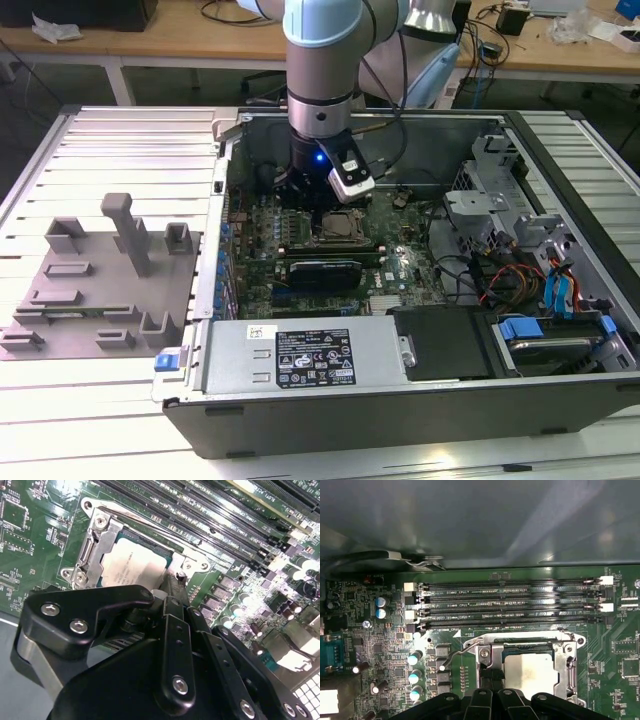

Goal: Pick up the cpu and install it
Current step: 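Close the cpu cover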

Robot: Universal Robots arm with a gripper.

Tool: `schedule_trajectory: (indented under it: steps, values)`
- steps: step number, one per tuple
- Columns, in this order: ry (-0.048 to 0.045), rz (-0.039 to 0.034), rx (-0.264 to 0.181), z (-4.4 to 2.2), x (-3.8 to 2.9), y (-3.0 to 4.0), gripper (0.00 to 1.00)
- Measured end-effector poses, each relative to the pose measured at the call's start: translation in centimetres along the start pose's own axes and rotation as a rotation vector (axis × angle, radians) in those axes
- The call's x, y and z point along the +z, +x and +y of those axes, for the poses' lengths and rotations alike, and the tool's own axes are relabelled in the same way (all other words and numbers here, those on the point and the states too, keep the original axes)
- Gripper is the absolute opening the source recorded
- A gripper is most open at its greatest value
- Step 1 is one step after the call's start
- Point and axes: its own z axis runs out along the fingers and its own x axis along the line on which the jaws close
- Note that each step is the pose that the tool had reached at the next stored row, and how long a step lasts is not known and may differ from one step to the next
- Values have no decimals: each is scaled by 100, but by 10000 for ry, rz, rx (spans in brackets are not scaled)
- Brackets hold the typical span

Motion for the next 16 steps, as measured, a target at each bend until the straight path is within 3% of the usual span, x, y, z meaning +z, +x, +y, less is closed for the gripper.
schedule_trajectory:
  steps: [6,8,16]
  values:
    - [38,0,-2,6,-33,0,11]
    - [37,-12,-1,8,2,6,11]
    - [38,-12,-2,-10,24,17,11]
